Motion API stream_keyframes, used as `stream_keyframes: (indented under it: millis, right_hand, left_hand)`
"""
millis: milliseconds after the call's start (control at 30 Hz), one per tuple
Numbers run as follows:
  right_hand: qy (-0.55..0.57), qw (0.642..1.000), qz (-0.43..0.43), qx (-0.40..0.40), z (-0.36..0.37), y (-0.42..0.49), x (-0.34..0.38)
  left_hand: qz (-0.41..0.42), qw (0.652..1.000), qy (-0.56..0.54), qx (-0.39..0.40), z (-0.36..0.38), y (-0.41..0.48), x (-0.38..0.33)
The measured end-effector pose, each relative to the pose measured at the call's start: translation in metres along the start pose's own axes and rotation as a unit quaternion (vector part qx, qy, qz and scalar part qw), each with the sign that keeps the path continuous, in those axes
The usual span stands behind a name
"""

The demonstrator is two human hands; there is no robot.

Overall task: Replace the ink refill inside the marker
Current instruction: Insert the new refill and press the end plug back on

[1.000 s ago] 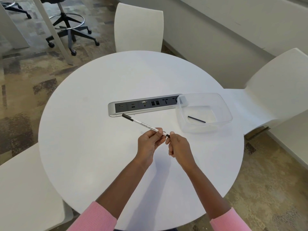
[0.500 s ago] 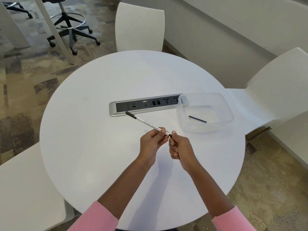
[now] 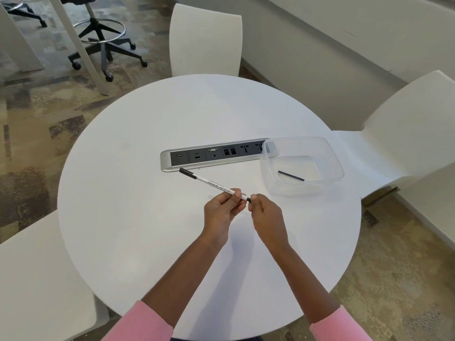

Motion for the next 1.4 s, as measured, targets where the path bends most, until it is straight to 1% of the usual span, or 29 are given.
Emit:
stream_keyframes:
  millis: [33,67,100,133,167,233,300,333,400,467,533,600,667,700,733,800,867,967,1067,1267,1333,1400]
  right_hand:
    - [0.096,0.993,0.07,0.011,0.001,0.003,0.002]
    - [0.174,0.976,0.128,0.026,0.002,0.005,0.004]
    - [0.21,0.964,0.156,0.038,0.002,0.007,0.005]
    - [0.203,0.966,0.154,0.046,0.002,0.006,0.006]
    - [0.169,0.977,0.125,0.048,0.001,0.005,0.007]
    - [0.059,0.997,0.027,0.034,0.001,-0.002,0.006]
    - [-0.056,0.996,-0.071,0.023,-0.001,-0.007,0.003]
    - [-0.1,0.99,-0.102,0.015,-0.001,-0.009,0.001]
    - [-0.138,0.98,-0.142,-0.005,-0.002,-0.01,-0.001]
    - [-0.141,0.979,-0.147,-0.015,-0.004,-0.009,0.001]
    - [-0.076,0.992,-0.1,-0.005,-0.005,-0.007,0.003]
    - [0.051,0.999,-0.005,0.009,-0.006,-0.003,0.005]
    - [0.193,0.974,0.114,0.036,-0.005,0.002,0.008]
    - [0.222,0.963,0.146,0.049,-0.005,0.003,0.008]
    - [0.212,0.964,0.15,0.058,-0.006,0.003,0.009]
    - [0.113,0.988,0.091,0.054,-0.006,-0.001,0.009]
    - [-0.003,0.999,-0.011,0.03,-0.005,-0.006,0.008]
    - [-0.108,0.986,-0.125,-0.015,-0.005,-0.011,0.005]
    - [-0.171,0.966,-0.192,-0.035,-0.005,-0.009,0.005]
    - [-0.173,0.965,-0.193,-0.038,-0.007,-0.005,0.006]
    - [-0.145,0.974,-0.17,-0.038,-0.006,-0.006,0.006]
    - [-0.091,0.987,-0.131,-0.033,-0.005,-0.005,0.007]
  left_hand:
    - [0.002,1.0,0.0,0.001,0.0,0.0,-0.001]
    - [0.003,1.0,0.001,0.001,0.0,0.0,-0.001]
    - [0.006,1.0,0.003,0.0,-0.001,0.001,-0.002]
    - [0.009,1.0,0.005,-0.003,-0.001,0.001,-0.003]
    - [0.012,1.0,0.006,-0.006,-0.002,0.002,-0.004]
    - [0.015,1.0,0.001,-0.015,-0.003,0.002,-0.006]
    - [0.013,1.0,-0.006,-0.022,-0.003,0.003,-0.007]
    - [0.012,1.0,-0.006,-0.021,-0.003,0.003,-0.008]
    - [0.008,1.0,0.001,-0.015,-0.003,0.002,-0.008]
    - [0.004,1.0,0.002,-0.009,-0.002,0.001,-0.006]
    - [0.0,1.0,-0.005,-0.002,-0.001,0.0,-0.005]
    - [-0.003,1.0,-0.012,0.002,0.001,-0.001,-0.004]
    - [-0.005,1.0,-0.013,0.005,0.002,-0.001,-0.003]
    - [-0.003,1.0,-0.01,0.006,0.002,-0.001,-0.003]
    - [0.0,1.0,-0.007,0.006,0.001,-0.001,-0.003]
    - [0.004,1.0,-0.004,0.0,0.0,-0.001,-0.004]
    - [0.003,1.0,-0.007,-0.01,-0.002,0.0,-0.005]
    - [0.001,1.0,-0.011,-0.018,-0.003,0.001,-0.007]
    - [-0.001,1.0,-0.008,-0.012,-0.003,0.0,-0.005]
    - [0.005,1.0,0.001,-0.003,-0.002,0.0,-0.003]
    - [0.008,1.0,0.007,0.0,-0.002,0.0,-0.002]
    - [0.008,1.0,0.01,0.001,-0.002,0.0,-0.001]
Point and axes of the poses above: each hand's wrist, its own y-axis towards the middle knuckle, its own z-axis out of the palm, x = y × z, the point moved 1 cm from there along y, towards the middle knuckle, and after that the axes turned 10 degrees about y, right-handed, at the moved point
